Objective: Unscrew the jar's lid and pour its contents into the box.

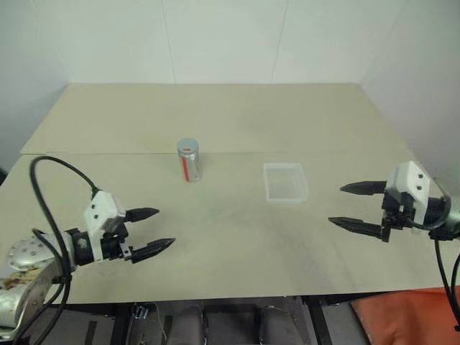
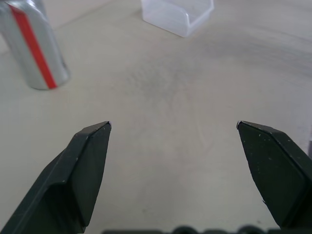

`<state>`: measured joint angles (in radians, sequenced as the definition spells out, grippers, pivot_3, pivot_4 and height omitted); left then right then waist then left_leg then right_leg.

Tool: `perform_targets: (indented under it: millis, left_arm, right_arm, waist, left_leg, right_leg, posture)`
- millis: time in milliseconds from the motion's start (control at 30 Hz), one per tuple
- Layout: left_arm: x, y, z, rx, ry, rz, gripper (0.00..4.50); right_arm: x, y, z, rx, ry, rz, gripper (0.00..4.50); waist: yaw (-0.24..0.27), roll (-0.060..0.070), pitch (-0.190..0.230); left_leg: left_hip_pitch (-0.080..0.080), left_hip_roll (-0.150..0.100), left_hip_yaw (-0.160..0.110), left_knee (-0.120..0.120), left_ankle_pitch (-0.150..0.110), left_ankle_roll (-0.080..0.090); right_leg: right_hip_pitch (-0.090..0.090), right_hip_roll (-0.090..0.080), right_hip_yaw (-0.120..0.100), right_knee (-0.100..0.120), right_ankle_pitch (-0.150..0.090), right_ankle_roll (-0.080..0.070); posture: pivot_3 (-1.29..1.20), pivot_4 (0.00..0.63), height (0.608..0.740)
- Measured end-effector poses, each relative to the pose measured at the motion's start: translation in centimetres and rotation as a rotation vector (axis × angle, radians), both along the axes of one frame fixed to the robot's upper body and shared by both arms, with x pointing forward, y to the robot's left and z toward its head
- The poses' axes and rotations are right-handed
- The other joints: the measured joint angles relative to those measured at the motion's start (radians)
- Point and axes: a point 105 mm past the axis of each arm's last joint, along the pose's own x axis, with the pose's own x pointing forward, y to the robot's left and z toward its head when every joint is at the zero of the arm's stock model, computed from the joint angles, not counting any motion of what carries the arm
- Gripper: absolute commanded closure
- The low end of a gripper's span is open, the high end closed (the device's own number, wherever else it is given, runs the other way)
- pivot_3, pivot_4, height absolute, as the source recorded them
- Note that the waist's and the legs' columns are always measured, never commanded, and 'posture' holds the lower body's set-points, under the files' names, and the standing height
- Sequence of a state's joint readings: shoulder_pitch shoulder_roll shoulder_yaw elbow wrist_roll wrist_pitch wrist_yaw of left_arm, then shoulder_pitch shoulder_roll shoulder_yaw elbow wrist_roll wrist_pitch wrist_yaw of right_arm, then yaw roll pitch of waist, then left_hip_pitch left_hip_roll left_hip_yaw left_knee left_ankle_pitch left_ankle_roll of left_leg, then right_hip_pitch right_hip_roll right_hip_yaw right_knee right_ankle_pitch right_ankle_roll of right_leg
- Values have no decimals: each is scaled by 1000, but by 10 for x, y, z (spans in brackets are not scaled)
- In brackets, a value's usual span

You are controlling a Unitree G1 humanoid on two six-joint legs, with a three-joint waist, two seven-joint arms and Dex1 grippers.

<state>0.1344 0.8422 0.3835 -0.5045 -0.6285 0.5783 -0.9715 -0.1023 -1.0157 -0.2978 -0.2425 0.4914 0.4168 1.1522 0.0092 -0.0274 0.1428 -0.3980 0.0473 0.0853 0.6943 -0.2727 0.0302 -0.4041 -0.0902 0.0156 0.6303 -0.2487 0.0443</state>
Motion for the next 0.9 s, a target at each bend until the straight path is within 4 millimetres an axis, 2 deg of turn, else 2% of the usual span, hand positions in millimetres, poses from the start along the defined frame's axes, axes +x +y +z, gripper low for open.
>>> perform_targets:
  millis: [200, 400, 533, 667, 900]
  left_arm:
    - [23, 10, 11, -13, -99, 115, 25]
    - [22, -4, 1, -16, -66, 55, 25]
    - [23, -9, 4, 0, -68, 10, 25]
    - [29, -8, 6, 4, -70, 2, 25]
    - [38, -9, -2, 35, -94, -7, 25]
  right_arm:
    - [3, 2, -2, 24, -24, -24, 0]
    - [-8, -1, -7, 20, -11, -43, 0]
    - [-13, -8, -6, 15, -20, -75, 0]
    - [-16, -11, -4, 8, -41, -97, 0]
    - [-19, -10, -4, -3, -51, -108, 0]
  waist:
    - [3, 0, 0]
    - [5, 0, 0]
    - [3, 0, 0]
    - [0, 0, 0]
    - [3, 0, 0]
  left_leg:
    - [0, -1, 0, 0, 0, 0]
    - [-1, 0, 0, 0, 0, 0]
    - [0, 0, 0, 0, 0, 0]
    - [0, 0, 0, 0, 0, 0]
    - [0, 0, 0, 0, 0, 0]
  right_leg:
    - [1, 0, 0, 0, 0, 0]
    - [0, 0, 0, 0, 0, 0]
    - [1, 0, 0, 0, 0, 0]
    - [0, 1, 0, 0, 0, 0]
    - [1, 0, 0, 0, 0, 0]
  posture:
    - [0, 150, 740]
    - [0, 150, 740]
    - [0, 150, 740]
    - [0, 150, 740]
    - [0, 150, 740]
